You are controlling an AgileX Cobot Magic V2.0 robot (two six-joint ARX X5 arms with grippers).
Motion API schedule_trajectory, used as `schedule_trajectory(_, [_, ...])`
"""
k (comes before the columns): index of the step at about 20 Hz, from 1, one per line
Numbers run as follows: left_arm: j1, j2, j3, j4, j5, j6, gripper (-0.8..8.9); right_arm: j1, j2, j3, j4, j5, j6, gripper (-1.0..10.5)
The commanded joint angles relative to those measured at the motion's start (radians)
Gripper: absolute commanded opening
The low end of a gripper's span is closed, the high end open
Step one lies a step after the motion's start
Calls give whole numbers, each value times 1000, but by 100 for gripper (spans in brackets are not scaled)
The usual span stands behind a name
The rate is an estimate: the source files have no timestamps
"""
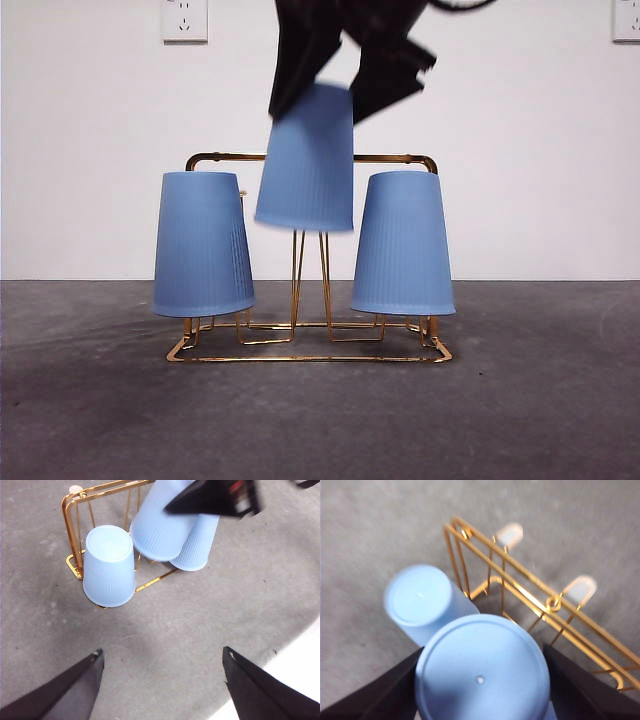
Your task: Pick the top cup and place it on cupholder, pick up the mid cup and place it on cupholder, last pick the bottom cup and place it on cupholder.
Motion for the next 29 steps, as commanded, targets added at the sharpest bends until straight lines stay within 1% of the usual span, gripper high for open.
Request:
schedule_trajectory(1, [-8,5,16,11,3,-5,371,5,55,16,11,-3,-17,223])
schedule_trajectory(4, [-8,5,16,11,3,-5,371,5,101,16,12,-15,-25,237])
schedule_trajectory(6, [-8,5,16,11,3,-5,371,5,123,16,13,-18,-26,312])
schedule_trajectory(10, [-8,5,16,11,3,-5,371,5,135,16,22,-18,-30,356])
schedule_trajectory(12, [-8,5,16,11,3,-5,371,5,134,16,21,-17,-29,450])
schedule_trajectory(16, [-8,5,16,11,3,-6,371,5,122,22,20,-16,-30,456])
schedule_trajectory(19, [-8,5,16,11,3,-6,371,5,75,42,11,-10,-30,456])
schedule_trajectory(23, [-8,5,16,11,3,-5,371,5,-35,61,-49,-11,-29,456])
schedule_trajectory(29, [-8,5,16,12,3,-5,371,28,-256,59,-262,-19,-29,456])
